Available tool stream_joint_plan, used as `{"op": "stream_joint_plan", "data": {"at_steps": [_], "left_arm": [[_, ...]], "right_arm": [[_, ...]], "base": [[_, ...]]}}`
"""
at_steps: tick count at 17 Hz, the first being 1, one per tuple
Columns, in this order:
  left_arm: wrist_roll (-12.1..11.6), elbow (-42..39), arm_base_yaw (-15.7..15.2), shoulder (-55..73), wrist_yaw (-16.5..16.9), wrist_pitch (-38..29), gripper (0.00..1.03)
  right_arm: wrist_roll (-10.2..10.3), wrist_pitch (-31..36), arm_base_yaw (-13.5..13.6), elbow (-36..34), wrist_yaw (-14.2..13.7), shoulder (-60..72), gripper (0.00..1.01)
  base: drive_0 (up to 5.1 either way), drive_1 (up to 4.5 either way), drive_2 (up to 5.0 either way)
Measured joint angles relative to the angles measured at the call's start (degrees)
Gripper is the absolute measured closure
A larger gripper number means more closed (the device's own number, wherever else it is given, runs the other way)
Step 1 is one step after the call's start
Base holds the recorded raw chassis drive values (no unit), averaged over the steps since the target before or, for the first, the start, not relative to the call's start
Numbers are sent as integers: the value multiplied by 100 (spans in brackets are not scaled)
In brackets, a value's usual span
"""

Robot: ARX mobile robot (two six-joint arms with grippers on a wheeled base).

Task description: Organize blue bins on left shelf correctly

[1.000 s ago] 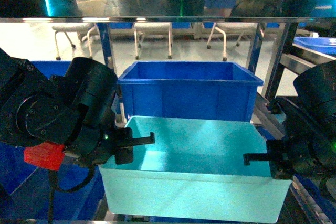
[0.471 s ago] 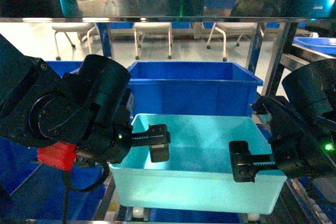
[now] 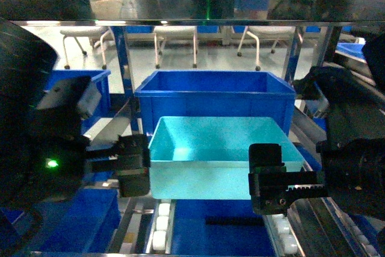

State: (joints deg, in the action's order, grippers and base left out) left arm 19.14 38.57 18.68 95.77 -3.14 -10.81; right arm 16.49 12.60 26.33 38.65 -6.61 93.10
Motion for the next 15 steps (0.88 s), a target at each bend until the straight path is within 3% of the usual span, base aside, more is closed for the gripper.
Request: {"op": "stream_joint_plan", "data": {"at_steps": [2, 3, 10, 11, 12, 13, 14, 15], "left_arm": [[-98, -531, -142, -778, 240, 168, 5], [-120, -682, -186, -949, 321, 238, 5], [-142, -682, -192, -955, 326, 212, 5], [-299, -929, -140, -772, 22, -946, 9], [-881, -1561, -153, -293, -785, -3099, 21], [-1290, -2317, -302, -223, -1049, -4229, 32], [-1541, -2868, -560, -531, -1073, -5364, 44], [-1685, -2898, -684, -1224, -922, -6297, 59]], "right_arm": [[369, -278, 367, -396, -363, -717, 3], [535, -315, 494, -529, -385, -909, 3], [673, -291, 549, -529, -389, -920, 3], [557, 772, 568, -754, -758, -791, 7], [-79, 2736, 522, -1386, -1620, -616, 19], [-664, 3856, 289, -2103, -1917, -822, 30], [-1141, 4793, -153, -2605, -1950, -1224, 43], [-1379, 5143, -376, -2776, -1641, -1884, 58]], "base": [[0, 0, 0], [0, 0, 0], [0, 0, 0], [0, 0, 0], [0, 0, 0], [0, 0, 0], [0, 0, 0], [0, 0, 0]]}}
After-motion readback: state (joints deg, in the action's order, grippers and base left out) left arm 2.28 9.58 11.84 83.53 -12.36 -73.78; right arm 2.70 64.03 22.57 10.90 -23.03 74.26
